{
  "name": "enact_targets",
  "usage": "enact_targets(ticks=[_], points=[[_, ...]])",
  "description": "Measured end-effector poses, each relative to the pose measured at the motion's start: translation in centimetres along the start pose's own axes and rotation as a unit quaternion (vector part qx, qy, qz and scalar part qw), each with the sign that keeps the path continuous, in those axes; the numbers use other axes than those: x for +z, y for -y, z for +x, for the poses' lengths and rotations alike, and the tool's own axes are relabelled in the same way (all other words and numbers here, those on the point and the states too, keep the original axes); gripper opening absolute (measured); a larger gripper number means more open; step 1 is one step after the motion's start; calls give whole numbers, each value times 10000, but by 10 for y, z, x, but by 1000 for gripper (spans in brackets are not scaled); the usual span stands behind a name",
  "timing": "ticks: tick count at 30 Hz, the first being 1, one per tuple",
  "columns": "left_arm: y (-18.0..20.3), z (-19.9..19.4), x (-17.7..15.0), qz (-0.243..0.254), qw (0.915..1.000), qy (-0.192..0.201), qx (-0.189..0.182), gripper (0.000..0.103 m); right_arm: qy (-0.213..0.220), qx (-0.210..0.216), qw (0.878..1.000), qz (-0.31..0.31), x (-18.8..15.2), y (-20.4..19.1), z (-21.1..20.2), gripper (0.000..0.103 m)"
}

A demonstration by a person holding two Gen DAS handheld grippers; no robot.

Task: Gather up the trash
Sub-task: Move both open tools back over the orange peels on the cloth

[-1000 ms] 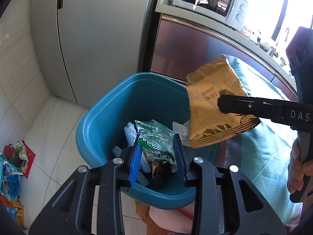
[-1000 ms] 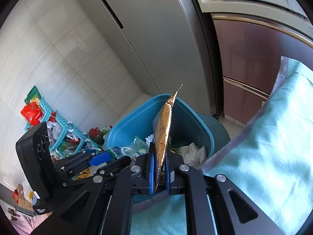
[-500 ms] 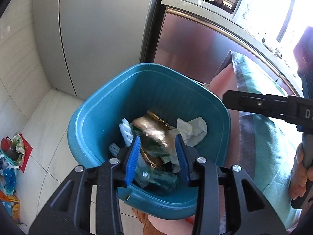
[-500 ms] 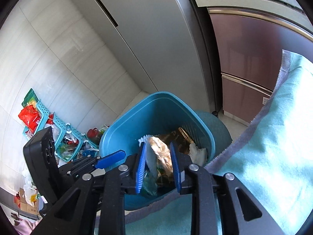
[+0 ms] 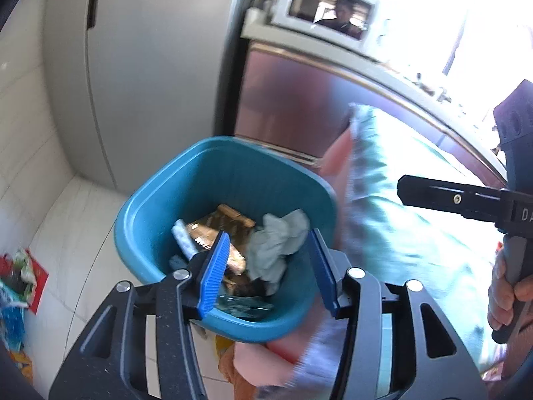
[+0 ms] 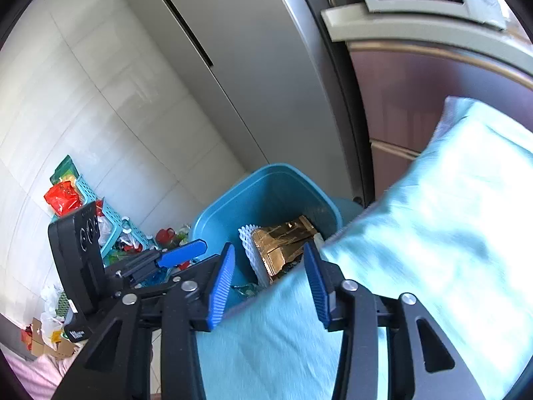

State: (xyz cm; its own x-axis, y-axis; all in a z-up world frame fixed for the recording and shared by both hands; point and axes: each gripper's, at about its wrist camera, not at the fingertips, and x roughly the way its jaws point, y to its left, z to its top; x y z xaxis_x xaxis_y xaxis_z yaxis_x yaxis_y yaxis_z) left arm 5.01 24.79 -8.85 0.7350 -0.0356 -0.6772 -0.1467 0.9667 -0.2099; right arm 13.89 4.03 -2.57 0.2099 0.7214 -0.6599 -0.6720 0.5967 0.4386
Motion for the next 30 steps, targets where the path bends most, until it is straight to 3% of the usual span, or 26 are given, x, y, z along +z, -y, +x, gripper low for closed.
enact_targets(ticks=[6, 15, 21, 30], points=[[48, -21, 0, 550, 9971, 193, -497, 54, 429, -245, 9988, 64, -28, 18, -59, 48], [129, -22, -11, 1288, 9835, 77, -1266, 56, 880, -1223, 9871, 537, -94, 56, -140, 49], [188, -19, -25, 1804, 9690, -91, -1685, 56, 1285, -1731, 9698, 1137, -134, 89, -193, 49], [260, -5, -41, 2361, 9479, -395, -2104, 56, 1829, -2395, 9329, 1971, -189, 133, -265, 49]])
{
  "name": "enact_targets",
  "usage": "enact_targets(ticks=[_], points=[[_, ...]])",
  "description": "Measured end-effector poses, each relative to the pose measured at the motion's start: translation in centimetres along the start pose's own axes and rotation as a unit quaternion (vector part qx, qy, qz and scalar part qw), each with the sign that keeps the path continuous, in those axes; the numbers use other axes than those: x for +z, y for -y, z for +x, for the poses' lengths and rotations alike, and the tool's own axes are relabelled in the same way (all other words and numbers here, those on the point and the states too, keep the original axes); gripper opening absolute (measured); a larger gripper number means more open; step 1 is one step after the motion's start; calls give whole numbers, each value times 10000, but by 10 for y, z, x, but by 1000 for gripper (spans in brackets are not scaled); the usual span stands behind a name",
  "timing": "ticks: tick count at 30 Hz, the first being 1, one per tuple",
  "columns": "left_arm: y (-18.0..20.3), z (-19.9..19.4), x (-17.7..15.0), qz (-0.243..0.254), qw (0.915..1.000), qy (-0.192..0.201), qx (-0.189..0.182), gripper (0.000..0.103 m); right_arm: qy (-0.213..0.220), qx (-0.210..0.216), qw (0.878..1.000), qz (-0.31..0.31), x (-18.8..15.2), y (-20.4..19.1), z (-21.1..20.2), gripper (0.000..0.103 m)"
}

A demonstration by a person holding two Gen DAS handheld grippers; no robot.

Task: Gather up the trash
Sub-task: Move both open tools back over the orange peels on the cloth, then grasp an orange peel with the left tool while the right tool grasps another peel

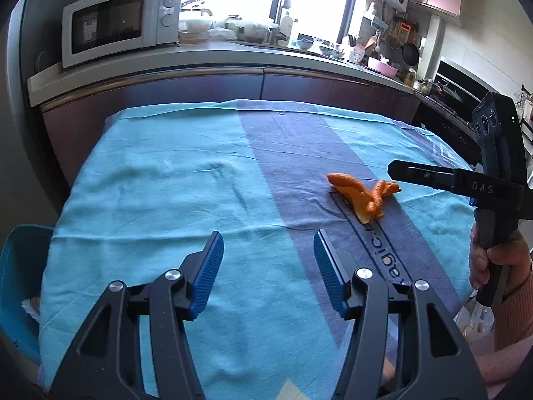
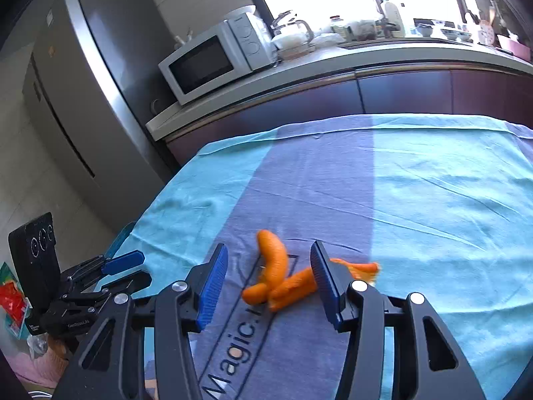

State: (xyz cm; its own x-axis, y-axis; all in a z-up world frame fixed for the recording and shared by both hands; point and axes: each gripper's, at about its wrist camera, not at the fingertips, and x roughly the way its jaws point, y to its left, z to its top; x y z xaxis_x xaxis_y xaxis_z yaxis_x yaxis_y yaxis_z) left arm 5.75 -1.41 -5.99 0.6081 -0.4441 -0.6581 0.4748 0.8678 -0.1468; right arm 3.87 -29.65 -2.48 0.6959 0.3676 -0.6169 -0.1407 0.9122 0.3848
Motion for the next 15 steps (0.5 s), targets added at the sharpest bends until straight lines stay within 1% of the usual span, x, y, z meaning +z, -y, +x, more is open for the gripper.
enact_targets(ticks=[3, 5, 10, 15], points=[[15, 12, 5, 104, 9998, -86, -125, 56, 49, -179, 9997, 184, -2, 18, -6, 49], [25, 20, 10, 190, 9995, -136, -215, 56, 13, -217, 9993, 310, -6, 28, -6, 49], [52, 40, 22, 380, 9978, -302, -442, 56, -128, -110, 9985, 524, -12, 45, 0, 49], [73, 56, 24, 557, 9954, -469, -616, 55, -264, -104, 9981, 554, -11, 48, 10, 49]])
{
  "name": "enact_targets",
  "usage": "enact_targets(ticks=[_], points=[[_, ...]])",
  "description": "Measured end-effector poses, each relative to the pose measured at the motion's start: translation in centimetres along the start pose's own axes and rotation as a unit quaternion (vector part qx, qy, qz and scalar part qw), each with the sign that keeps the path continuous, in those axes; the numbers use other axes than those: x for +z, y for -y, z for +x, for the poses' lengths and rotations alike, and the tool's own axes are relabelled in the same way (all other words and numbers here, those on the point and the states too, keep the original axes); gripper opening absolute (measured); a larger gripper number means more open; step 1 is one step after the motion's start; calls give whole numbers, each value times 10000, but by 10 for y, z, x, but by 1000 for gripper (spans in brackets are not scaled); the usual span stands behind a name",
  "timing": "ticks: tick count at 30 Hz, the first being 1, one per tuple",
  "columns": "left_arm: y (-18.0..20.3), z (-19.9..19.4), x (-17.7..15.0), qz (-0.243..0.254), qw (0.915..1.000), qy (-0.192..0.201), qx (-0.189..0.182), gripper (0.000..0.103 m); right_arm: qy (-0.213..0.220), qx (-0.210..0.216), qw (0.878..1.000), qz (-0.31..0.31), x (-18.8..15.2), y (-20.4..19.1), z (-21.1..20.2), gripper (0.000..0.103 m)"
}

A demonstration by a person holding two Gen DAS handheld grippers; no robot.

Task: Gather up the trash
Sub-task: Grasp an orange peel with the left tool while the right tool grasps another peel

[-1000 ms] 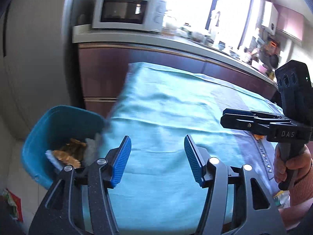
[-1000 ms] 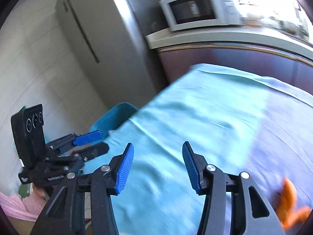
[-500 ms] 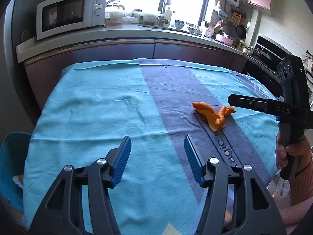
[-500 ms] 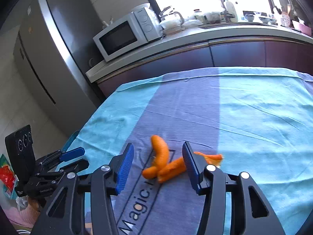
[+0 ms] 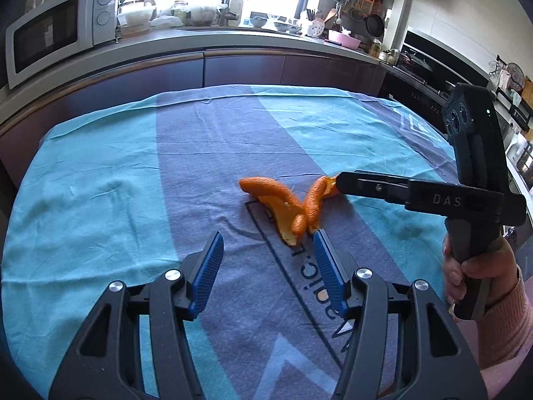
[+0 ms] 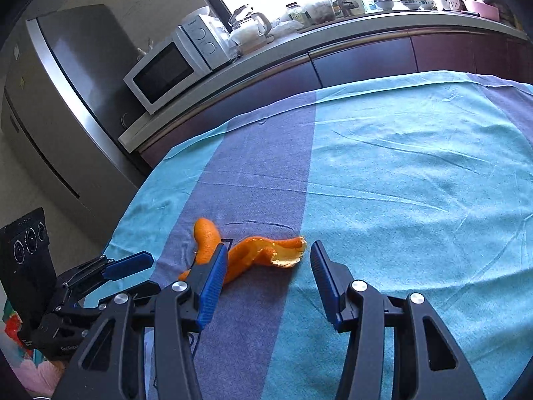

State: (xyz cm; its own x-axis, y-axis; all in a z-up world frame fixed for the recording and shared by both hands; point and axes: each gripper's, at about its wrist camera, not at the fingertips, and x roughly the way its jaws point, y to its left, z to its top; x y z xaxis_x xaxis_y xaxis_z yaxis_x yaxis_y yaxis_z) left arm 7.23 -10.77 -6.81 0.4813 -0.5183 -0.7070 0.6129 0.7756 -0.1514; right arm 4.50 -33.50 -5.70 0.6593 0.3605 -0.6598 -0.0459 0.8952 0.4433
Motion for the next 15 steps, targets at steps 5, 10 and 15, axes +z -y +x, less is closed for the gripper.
enact_targets(ticks=[5, 10, 15], points=[[7, 19, 6, 40, 9996, -270, 1, 49, -130, 67, 9999, 29, 4, 4, 8, 50], [5, 36, 10, -2, 9988, -494, 26, 34, -191, 94, 9997, -71, 5, 0, 11, 50], [0, 35, 12, -83, 9989, -469, -54, 14, -268, 195, 9994, -29, 4, 3, 12, 26]])
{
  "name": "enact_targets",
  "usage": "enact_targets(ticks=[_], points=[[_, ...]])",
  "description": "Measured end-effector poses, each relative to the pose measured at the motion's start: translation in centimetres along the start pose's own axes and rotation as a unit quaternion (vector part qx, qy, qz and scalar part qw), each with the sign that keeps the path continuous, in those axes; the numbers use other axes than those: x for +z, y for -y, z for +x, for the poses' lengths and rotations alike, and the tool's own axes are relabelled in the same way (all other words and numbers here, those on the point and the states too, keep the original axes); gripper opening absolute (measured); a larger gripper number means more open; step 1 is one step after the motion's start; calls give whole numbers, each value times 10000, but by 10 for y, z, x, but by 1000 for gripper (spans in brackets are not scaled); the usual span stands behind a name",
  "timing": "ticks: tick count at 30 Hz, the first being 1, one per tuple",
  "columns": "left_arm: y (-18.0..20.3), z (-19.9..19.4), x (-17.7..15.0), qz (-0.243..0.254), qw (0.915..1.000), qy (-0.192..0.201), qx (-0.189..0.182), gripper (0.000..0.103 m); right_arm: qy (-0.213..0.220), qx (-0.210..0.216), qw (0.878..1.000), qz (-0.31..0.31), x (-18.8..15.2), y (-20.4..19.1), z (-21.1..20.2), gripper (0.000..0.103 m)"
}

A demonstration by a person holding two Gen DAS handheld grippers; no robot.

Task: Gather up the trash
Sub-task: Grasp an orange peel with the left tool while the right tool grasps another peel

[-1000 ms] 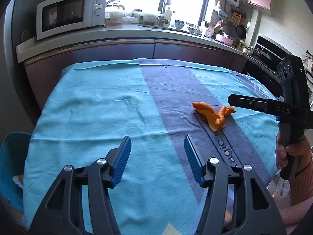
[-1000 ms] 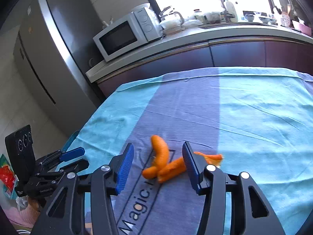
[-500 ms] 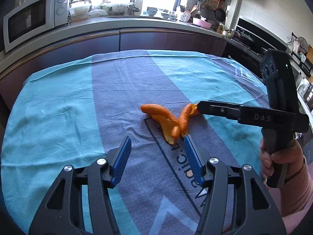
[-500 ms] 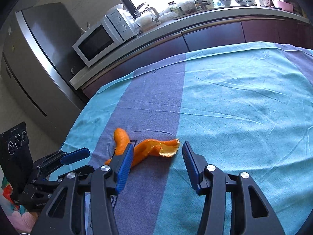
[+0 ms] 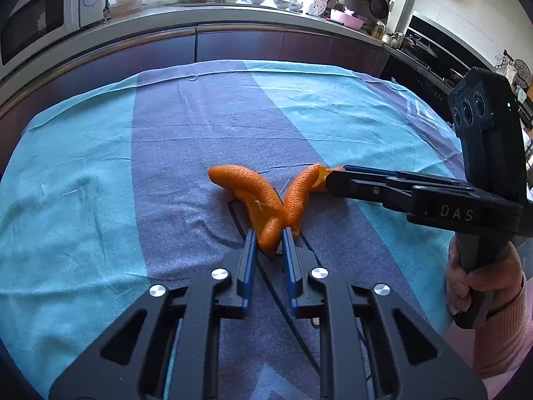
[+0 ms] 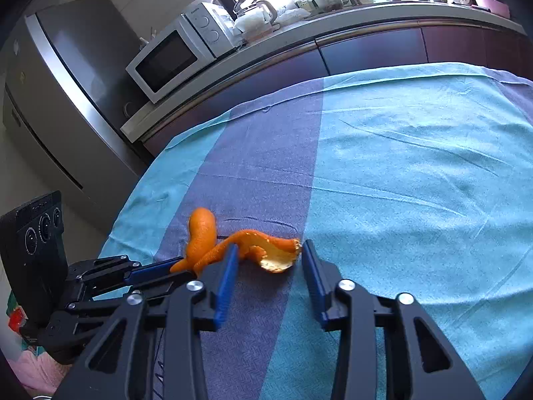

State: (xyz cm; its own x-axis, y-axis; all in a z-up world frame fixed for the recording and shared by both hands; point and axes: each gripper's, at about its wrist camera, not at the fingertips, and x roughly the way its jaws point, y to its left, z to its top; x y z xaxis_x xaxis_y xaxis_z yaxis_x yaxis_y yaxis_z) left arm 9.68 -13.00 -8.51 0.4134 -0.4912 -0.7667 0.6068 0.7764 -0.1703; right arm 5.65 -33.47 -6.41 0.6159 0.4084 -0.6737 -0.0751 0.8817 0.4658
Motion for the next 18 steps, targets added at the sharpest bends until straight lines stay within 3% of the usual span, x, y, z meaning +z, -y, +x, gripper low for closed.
enact_targets(ticks=[6, 12, 15, 18], points=[[-8, -15, -6, 18, 9998, 174, 95, 11, 17, 80, 9998, -155, -1, -7, -2, 18], [-23, -40, -18, 25, 9988, 344, 344, 11, -87, 350, 9992, -172, -5, -14, -2, 17], [-30, -52, -26, 54, 9981, 425, 440, 11, -246, 505, 9979, -311, -8, -23, 1, 19], [-38, -61, -34, 37, 9977, 430, 521, 11, -285, 506, 9970, -513, -10, -33, 3, 28]])
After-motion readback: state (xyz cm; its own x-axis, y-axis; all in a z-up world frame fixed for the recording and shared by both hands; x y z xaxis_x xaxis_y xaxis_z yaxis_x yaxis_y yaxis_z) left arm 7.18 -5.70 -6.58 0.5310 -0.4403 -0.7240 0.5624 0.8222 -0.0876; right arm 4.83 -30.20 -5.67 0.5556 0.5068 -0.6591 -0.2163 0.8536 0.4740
